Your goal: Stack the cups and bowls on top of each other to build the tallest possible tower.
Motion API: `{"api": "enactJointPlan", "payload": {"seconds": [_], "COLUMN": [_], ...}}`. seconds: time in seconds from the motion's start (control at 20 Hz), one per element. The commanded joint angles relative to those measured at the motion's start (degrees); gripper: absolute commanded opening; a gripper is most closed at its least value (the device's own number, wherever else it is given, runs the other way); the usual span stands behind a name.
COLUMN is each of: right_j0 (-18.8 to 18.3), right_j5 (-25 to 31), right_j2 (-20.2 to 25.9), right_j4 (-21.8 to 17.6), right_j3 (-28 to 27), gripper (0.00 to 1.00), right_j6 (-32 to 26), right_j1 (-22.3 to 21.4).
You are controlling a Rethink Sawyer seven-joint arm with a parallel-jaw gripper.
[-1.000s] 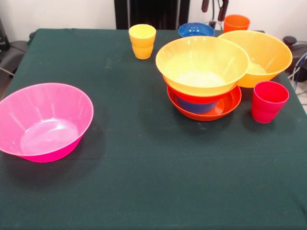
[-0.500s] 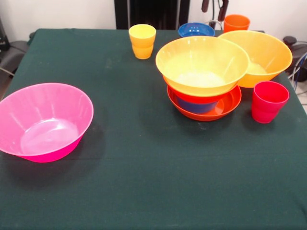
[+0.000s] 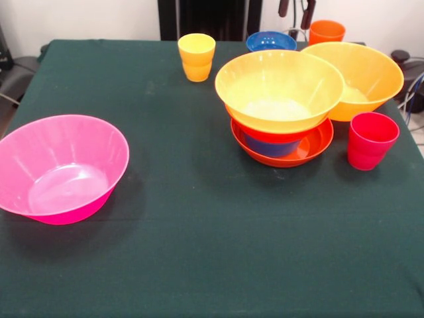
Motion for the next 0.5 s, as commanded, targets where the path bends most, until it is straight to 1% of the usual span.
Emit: {"api": "enactJointPlan", "payload": {"seconds": [0.05, 0.5], "right_j0": [0.59, 0.26], "right_j5": [-2.52, -2.02], "right_j2": [2.89, 3.14], "right_j4": [-2.21, -2.29], "right_j3": [-0.14, -0.18], "gripper": [1.00, 1.00], "right_j6": [4.22, 3.73], "right_j1": [4.73, 4.38]}}
